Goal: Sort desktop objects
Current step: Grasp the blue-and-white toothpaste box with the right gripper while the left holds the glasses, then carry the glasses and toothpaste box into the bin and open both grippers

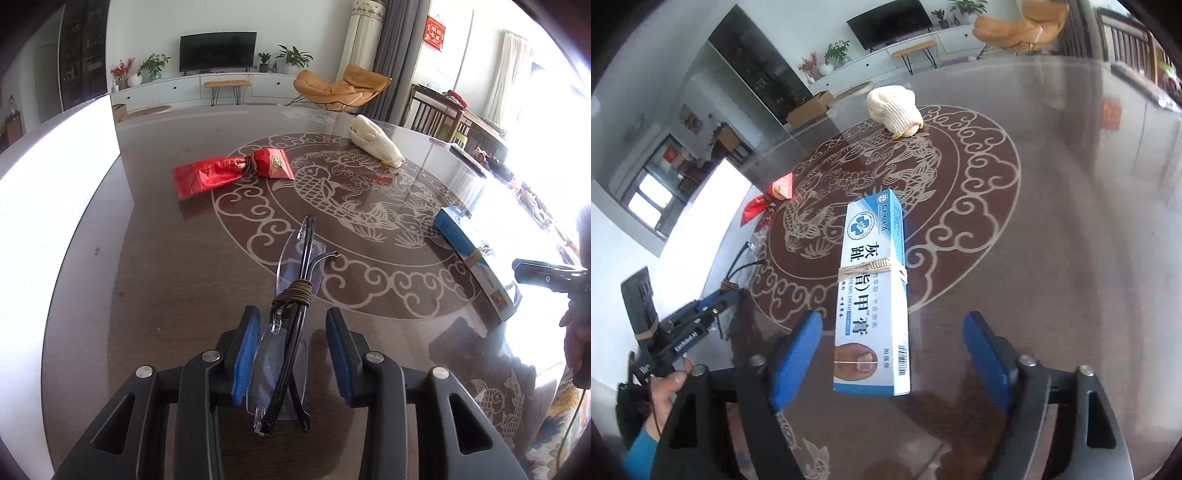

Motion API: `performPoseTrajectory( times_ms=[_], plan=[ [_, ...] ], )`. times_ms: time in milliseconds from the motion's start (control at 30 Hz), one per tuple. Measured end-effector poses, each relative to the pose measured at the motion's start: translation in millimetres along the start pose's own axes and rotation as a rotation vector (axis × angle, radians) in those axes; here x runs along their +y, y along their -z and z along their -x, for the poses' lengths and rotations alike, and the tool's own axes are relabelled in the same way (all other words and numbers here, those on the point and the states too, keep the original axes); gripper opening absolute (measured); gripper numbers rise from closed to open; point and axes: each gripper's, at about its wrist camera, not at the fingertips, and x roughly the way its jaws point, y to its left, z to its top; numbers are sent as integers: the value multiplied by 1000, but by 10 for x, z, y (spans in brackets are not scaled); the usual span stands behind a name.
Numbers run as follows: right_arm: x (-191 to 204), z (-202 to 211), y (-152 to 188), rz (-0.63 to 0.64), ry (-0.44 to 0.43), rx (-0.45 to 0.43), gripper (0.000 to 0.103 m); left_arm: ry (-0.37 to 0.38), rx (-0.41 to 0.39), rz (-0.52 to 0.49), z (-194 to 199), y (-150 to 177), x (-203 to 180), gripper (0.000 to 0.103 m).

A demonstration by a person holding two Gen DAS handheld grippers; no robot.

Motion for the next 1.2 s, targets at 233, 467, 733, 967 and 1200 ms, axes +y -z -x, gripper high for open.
performPoseTrajectory(
  times_ms=[233,467,733,967,1200],
  plan=[
    [307,-284,-75,295,196,91,91,-104,83,-78,-67,-21,-68,90],
    [395,-687,-288,261,271,204,75,-108,116,-135,-160,-276,-60,12],
    [509,-233,-150,240,234,155,44,-43,-43,-65,485,-219,-42,11],
    [1187,154,-445,283,103,79,44,-6,-179,15,1478,-300,282,11],
    [2733,54,-796,428,-99,26,44,-203,-222,135,2345,-317,1500,11]
  ],
)
